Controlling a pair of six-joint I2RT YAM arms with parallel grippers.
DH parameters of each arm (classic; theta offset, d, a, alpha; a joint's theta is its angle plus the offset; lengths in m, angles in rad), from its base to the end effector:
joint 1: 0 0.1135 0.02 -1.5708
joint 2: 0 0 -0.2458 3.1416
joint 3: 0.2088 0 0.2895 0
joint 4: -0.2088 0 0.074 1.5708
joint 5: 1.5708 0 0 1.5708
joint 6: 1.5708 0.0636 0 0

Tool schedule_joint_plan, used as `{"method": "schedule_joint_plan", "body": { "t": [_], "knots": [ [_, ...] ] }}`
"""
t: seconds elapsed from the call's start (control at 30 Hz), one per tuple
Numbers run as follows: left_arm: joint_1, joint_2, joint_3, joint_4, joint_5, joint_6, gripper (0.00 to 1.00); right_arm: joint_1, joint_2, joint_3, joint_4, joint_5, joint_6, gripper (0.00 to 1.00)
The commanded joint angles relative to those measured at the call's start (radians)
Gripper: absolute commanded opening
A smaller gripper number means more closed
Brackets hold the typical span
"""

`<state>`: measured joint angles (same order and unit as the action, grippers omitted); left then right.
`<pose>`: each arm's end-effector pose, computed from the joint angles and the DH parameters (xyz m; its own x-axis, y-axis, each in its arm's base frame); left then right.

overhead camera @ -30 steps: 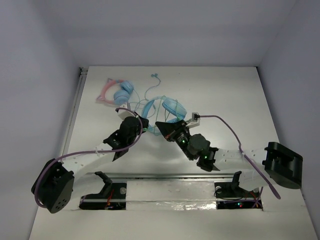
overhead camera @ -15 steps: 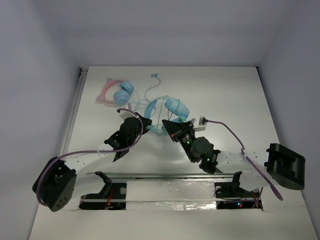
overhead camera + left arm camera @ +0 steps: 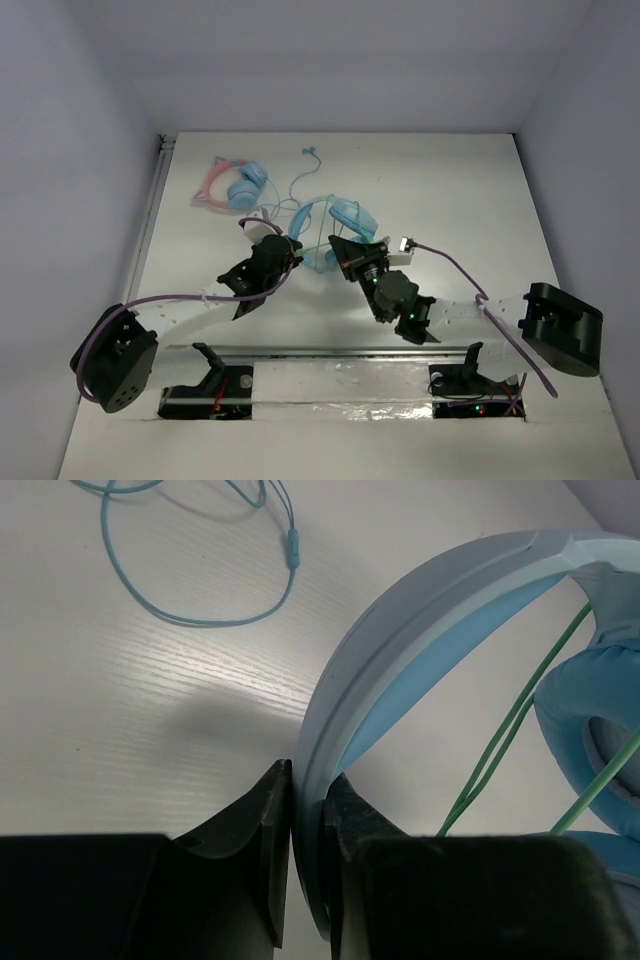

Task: Wrap the headphones

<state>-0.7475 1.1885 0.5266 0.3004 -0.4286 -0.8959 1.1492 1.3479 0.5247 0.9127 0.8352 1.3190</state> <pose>0.2467 -0.1927 0.1682 -0.4222 -0.5769 -0.6992 0.0057 0.7696 -0.6385 0.1733 0.2713 0.1968 -0.2912 0.9388 -0.1840 -0.1127 0.1573 0.9811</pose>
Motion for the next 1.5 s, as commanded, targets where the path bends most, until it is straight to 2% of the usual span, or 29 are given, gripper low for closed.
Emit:
{"method": "schedule_joint_plan", "body": {
  "t": [0.0, 0.17, 0.23, 0.4, 0.5, 0.6, 0.73, 0.9, 1.03, 1.2, 1.3, 1.47],
  "knots": [
    [-0.015, 0.000, 0.059, -0.018, -0.074, 0.008, 0.00, -0.037, 0.013, 0.075, 0.005, 0.159, 0.066, 0.00],
    [-0.061, 0.039, 0.121, -0.069, -0.183, 0.026, 0.00, -0.085, 0.071, 0.116, -0.040, 0.171, 0.160, 0.00],
    [-0.076, 0.065, 0.147, -0.092, -0.220, 0.028, 0.00, -0.104, 0.091, 0.156, -0.115, 0.188, 0.192, 0.00],
    [-0.076, 0.105, 0.165, -0.087, -0.223, 0.046, 0.00, -0.148, 0.148, 0.242, -0.191, 0.168, 0.270, 0.00],
    [-0.076, 0.112, 0.168, -0.086, -0.236, 0.057, 0.00, -0.158, 0.161, 0.309, -0.329, 0.199, 0.317, 0.00],
    [-0.076, 0.118, 0.191, -0.089, -0.246, 0.087, 0.00, -0.171, 0.174, 0.327, -0.366, 0.199, 0.297, 0.00],
    [-0.076, 0.152, 0.237, -0.112, -0.266, 0.123, 0.00, -0.171, 0.218, 0.473, -0.593, 0.260, 0.284, 0.00],
    [-0.076, 0.197, 0.274, -0.115, -0.204, 0.147, 0.00, -0.184, 0.292, 0.613, -0.880, 0.309, 0.302, 0.00],
    [-0.056, 0.211, 0.265, -0.101, -0.132, 0.143, 0.00, -0.194, 0.324, 0.678, -1.043, 0.331, 0.350, 0.00],
    [-0.032, 0.218, 0.273, -0.112, -0.088, 0.164, 0.00, -0.204, 0.341, 0.701, -1.109, 0.370, 0.326, 0.00],
    [-0.001, 0.235, 0.262, -0.103, -0.009, 0.166, 0.00, -0.204, 0.361, 0.742, -1.222, 0.403, 0.367, 0.00],
    [0.011, 0.270, 0.254, -0.087, 0.050, 0.166, 0.00, -0.204, 0.390, 0.756, -1.207, 0.426, 0.345, 0.00]
  ]
}}
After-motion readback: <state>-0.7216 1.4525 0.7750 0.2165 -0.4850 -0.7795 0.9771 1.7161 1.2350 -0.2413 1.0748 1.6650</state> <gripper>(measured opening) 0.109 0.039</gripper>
